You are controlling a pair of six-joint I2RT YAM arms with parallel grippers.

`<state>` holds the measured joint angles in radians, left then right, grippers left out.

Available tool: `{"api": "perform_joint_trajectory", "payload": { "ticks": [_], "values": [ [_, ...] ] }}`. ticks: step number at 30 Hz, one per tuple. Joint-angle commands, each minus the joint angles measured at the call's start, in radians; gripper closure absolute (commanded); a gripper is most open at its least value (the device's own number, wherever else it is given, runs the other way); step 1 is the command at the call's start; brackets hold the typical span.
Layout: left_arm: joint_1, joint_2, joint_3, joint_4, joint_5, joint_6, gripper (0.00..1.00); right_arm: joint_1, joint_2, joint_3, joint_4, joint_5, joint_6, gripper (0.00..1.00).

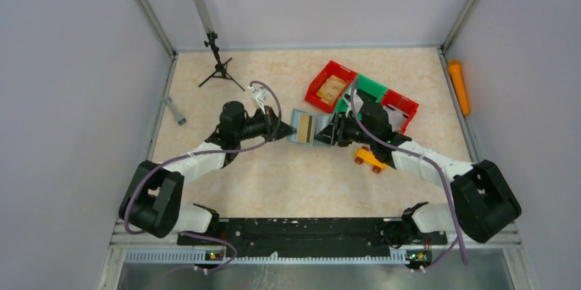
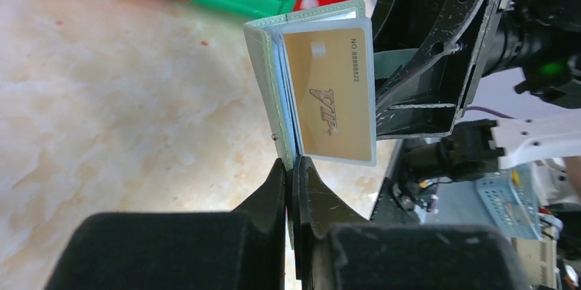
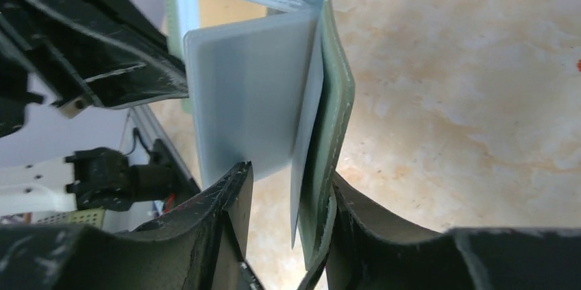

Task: Take the credit cards out of the card holder
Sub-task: Remove the credit card from the card holder.

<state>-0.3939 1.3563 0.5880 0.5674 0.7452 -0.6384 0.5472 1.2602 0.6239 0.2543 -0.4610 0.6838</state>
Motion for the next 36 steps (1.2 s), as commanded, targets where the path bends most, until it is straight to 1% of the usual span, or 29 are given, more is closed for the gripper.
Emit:
{"api": "perform_joint_trajectory", "payload": {
  "ticks": [1,2,3,4,6,7,9,12,17,23,26,31,36],
  "values": [
    [-0.011,0.005,0.078,-0.201,-0.119,0.138,1.0,0.008,0.096,0.086,-0.038,0.053,-0.105,0.57],
    [-0.012,0.015,0.089,-0.225,-0.132,0.145,1.0,0.008,0.113,0.094,-0.039,0.067,-0.121,0.53],
    [-0.014,0.022,0.098,-0.251,-0.147,0.155,1.0,0.008,0.126,0.097,-0.037,0.087,-0.136,0.46],
    [-0.016,0.033,0.11,-0.278,-0.163,0.166,1.0,0.008,0.134,0.093,-0.022,0.098,-0.155,0.33],
    [-0.019,0.053,0.132,-0.328,-0.195,0.183,1.0,0.008,0.136,0.059,0.063,0.073,-0.19,0.21],
    [-0.021,0.062,0.142,-0.346,-0.204,0.189,1.0,0.008,0.135,0.04,0.106,0.059,-0.195,0.18],
    [-0.024,0.081,0.158,-0.373,-0.219,0.196,1.0,0.008,0.135,0.004,0.185,0.029,-0.188,0.16],
    [-0.031,0.104,0.174,-0.394,-0.225,0.199,1.0,0.008,0.149,-0.039,0.282,0.017,-0.175,0.1],
    [-0.062,0.135,0.189,-0.387,-0.21,0.197,1.0,0.008,0.267,-0.03,0.339,-0.031,-0.134,0.07],
    [-0.071,0.179,0.199,-0.355,-0.163,0.171,1.0,0.025,0.345,0.009,0.296,-0.014,-0.147,0.07],
    [-0.072,0.19,0.203,-0.364,-0.17,0.173,1.0,0.035,0.386,0.031,0.279,-0.011,-0.148,0.08],
    [-0.074,0.209,0.215,-0.371,-0.157,0.17,1.0,0.038,0.406,0.027,0.298,-0.012,-0.134,0.06],
    [-0.076,0.248,0.226,-0.345,-0.103,0.146,1.0,0.039,0.405,0.025,0.297,-0.002,-0.135,0.05]
  ]
}}
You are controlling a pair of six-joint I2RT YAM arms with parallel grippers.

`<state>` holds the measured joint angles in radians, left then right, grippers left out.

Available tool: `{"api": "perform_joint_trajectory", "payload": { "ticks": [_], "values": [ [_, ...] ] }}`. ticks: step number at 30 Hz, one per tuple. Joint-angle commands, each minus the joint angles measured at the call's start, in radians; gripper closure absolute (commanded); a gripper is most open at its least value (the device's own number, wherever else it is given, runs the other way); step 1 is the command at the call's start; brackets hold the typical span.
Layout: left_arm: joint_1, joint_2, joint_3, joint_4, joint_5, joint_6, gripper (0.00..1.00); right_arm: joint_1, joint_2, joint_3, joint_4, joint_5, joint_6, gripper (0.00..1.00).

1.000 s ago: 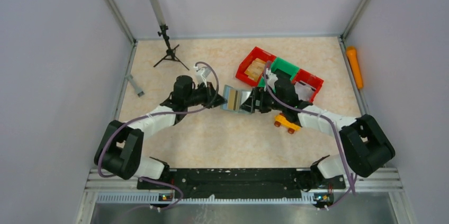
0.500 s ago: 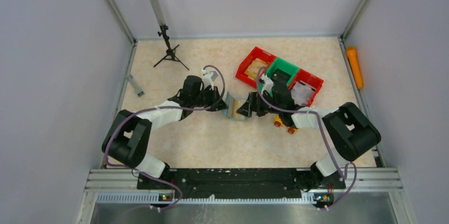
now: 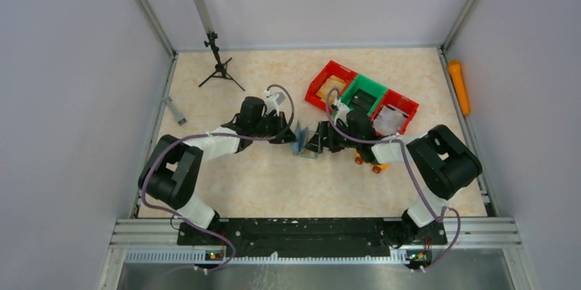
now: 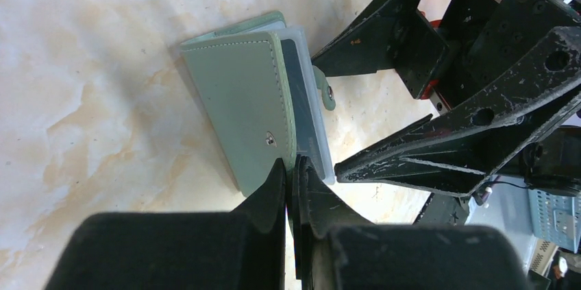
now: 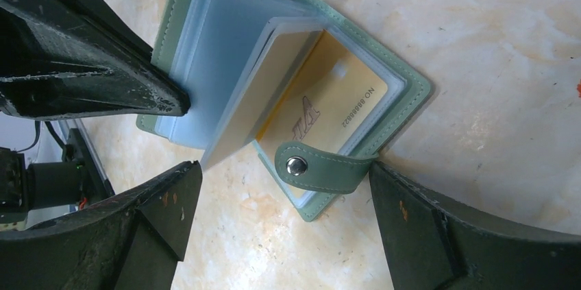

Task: Take the credit cards out of the card holder
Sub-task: Remove the credit card from the card holder.

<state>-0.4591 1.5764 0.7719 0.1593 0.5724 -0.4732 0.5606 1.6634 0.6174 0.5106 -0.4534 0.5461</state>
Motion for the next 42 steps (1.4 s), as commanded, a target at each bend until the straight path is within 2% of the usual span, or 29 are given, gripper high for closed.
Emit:
{"api": "perform_joint_trajectory", "payload": {
  "ticks": [1,4,13,16,20,23,26,31,37,42],
  "values": [
    [-0.011,0.035,0.046,0.057,0.068,-0.019,1.0,0.025,0.0,0.032,0.039,-0.004,0.003,0.05],
    [-0.011,0.038,0.063,-0.008,-0.001,0.004,1.0,0.024,-0.012,0.033,0.013,0.028,-0.005,0.09],
    [-0.009,0.016,0.093,-0.154,-0.225,0.043,1.0,0.024,-0.048,0.042,-0.084,0.168,-0.027,0.4],
    [-0.01,0.034,0.116,-0.224,-0.265,0.046,1.0,0.024,-0.07,0.038,-0.123,0.244,-0.031,0.47],
    [-0.008,0.033,0.114,-0.215,-0.256,0.042,1.0,0.024,-0.099,0.03,-0.141,0.294,-0.031,0.54],
    [-0.007,0.022,0.105,-0.204,-0.246,0.041,1.0,0.024,-0.113,0.03,-0.155,0.321,-0.035,0.54],
    [0.002,0.024,0.1,-0.186,-0.205,0.028,1.0,0.022,-0.134,0.019,-0.155,0.338,-0.039,0.46],
    [0.066,0.03,0.023,0.025,0.021,-0.084,1.0,0.022,-0.143,0.017,-0.165,0.356,-0.047,0.38],
    [0.071,0.045,0.047,-0.043,-0.016,-0.065,1.0,0.022,-0.082,0.042,-0.166,0.314,-0.037,0.23],
    [0.071,0.053,0.057,-0.063,-0.022,-0.065,1.0,0.022,-0.019,0.091,-0.217,0.325,-0.036,0.24]
  ]
}}
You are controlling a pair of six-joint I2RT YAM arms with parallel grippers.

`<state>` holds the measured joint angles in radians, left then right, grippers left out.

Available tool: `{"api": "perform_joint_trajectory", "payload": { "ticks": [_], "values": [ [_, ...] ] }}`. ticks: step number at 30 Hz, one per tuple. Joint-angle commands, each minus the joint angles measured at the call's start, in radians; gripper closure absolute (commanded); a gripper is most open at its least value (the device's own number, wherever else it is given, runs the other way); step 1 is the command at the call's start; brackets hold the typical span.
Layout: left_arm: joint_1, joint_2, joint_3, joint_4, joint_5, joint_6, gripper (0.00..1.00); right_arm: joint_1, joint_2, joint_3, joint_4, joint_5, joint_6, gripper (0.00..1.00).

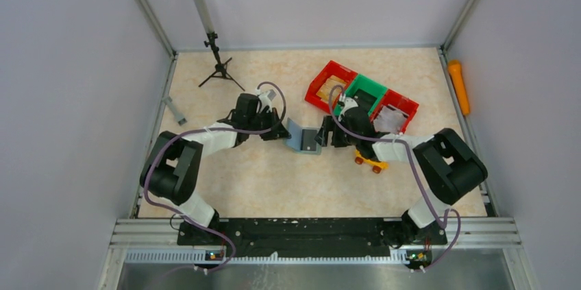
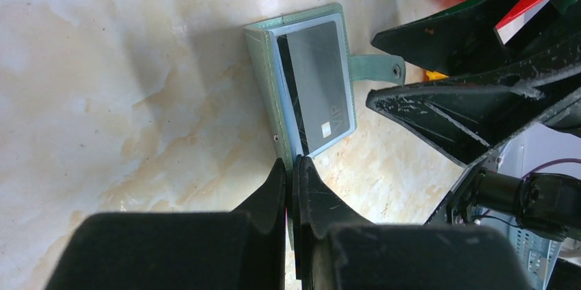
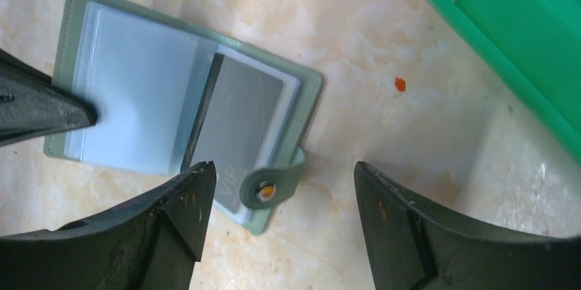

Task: Take the credit cards out of the card holder
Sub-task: Remove the credit card from the card holder.

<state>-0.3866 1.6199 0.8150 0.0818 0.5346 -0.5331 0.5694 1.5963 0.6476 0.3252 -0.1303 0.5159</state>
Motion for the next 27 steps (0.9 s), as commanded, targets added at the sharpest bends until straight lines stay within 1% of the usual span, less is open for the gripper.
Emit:
{"api": "perform_joint_trajectory", "payload": {
  "ticks": [1,3,4,5,6,7,8,9,11,12,14,17,21,27],
  "values": [
    [-0.001,0.014,0.017,0.009,0.015,-0.005,1.0,0.014,0.054,0.065,-0.034,0.005,-0.007,0.27],
    [-0.001,0.022,0.027,-0.01,0.008,0.0,1.0,0.014,0.056,0.07,-0.049,0.031,-0.01,0.34],
    [-0.001,0.026,0.03,-0.021,0.002,0.003,1.0,0.014,0.053,0.072,-0.057,0.055,-0.013,0.41],
    [0.0,0.029,0.036,-0.032,-0.005,0.006,1.0,0.014,0.051,0.075,-0.063,0.064,-0.017,0.5],
    [-0.001,0.031,0.04,-0.046,-0.016,0.008,1.0,0.014,0.049,0.076,-0.068,0.074,-0.02,0.63],
    [-0.001,0.032,0.044,-0.056,-0.028,0.008,1.0,0.014,0.045,0.078,-0.073,0.08,-0.023,0.74],
    [-0.001,0.032,0.047,-0.062,-0.038,0.008,0.98,0.014,0.043,0.078,-0.077,0.083,-0.026,0.82],
    [0.0,0.031,0.046,-0.066,-0.046,0.008,0.92,0.014,0.039,0.077,-0.078,0.085,-0.024,0.89],
    [0.0,0.029,0.043,-0.063,-0.048,0.008,0.77,0.014,0.03,0.073,-0.072,0.08,-0.025,0.97],
    [-0.001,0.031,0.038,-0.05,-0.03,0.004,0.68,0.014,0.029,0.07,-0.069,0.069,-0.027,0.99],
    [-0.001,0.041,0.027,0.008,0.038,-0.014,0.56,0.014,0.027,0.066,-0.051,0.041,-0.032,1.0],
    [0.0,0.075,0.026,0.056,0.103,-0.036,0.45,0.014,0.028,0.064,-0.042,0.024,-0.033,1.0],
    [0.0,0.108,0.025,0.089,0.135,-0.053,0.42,0.014,0.027,0.06,-0.03,0.002,-0.034,1.0],
    [-0.006,0.187,0.051,0.101,0.184,-0.076,0.47,0.015,0.017,0.047,-0.003,-0.025,-0.032,1.0]
  ]
}}
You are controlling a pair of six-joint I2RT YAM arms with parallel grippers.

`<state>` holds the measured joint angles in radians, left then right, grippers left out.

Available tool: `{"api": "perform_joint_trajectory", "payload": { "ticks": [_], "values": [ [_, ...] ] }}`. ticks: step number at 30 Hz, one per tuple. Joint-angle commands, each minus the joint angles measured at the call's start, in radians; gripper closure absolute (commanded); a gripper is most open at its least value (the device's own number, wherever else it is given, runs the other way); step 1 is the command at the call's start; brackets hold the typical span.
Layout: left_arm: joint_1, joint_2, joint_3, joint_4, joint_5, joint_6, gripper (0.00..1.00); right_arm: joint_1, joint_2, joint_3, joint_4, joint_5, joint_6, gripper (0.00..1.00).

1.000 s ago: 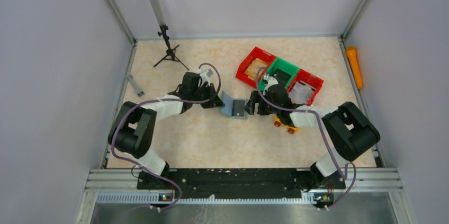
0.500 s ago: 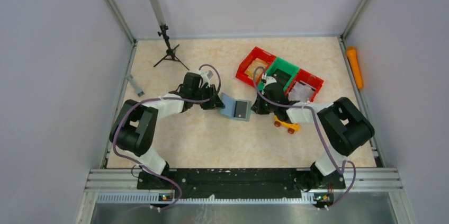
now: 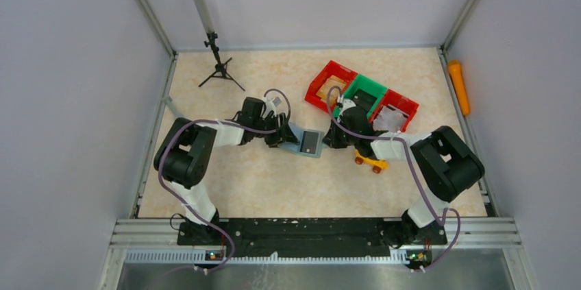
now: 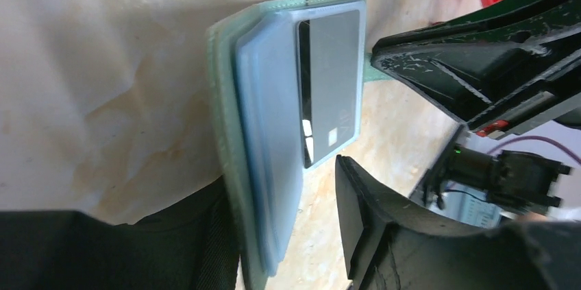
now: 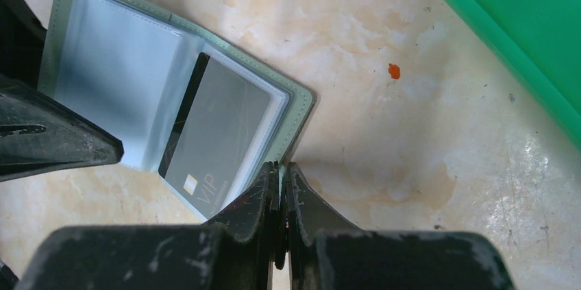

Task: Take the credit cards out of the card holder
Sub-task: Remove the credit card from the card holder.

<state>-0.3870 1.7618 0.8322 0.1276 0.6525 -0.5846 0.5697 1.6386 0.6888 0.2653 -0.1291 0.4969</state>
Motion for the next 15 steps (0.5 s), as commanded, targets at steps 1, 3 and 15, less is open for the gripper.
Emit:
{"api": "perform_joint_trajectory", "payload": {
  "ticks": [1,3,15],
  "values": [
    [-0.008,0.062,0.042,0.056,0.083,-0.032,0.47,0.013,-0.027,0.005,0.059,-0.03,-0.014,1.0],
    [-0.011,0.091,0.054,0.066,0.115,-0.044,0.51,0.014,-0.029,0.002,0.068,-0.039,-0.013,1.0],
    [-0.001,0.028,-0.012,0.232,0.167,-0.114,1.0,0.01,-0.126,-0.062,0.098,0.022,0.008,0.65]
  ]
}}
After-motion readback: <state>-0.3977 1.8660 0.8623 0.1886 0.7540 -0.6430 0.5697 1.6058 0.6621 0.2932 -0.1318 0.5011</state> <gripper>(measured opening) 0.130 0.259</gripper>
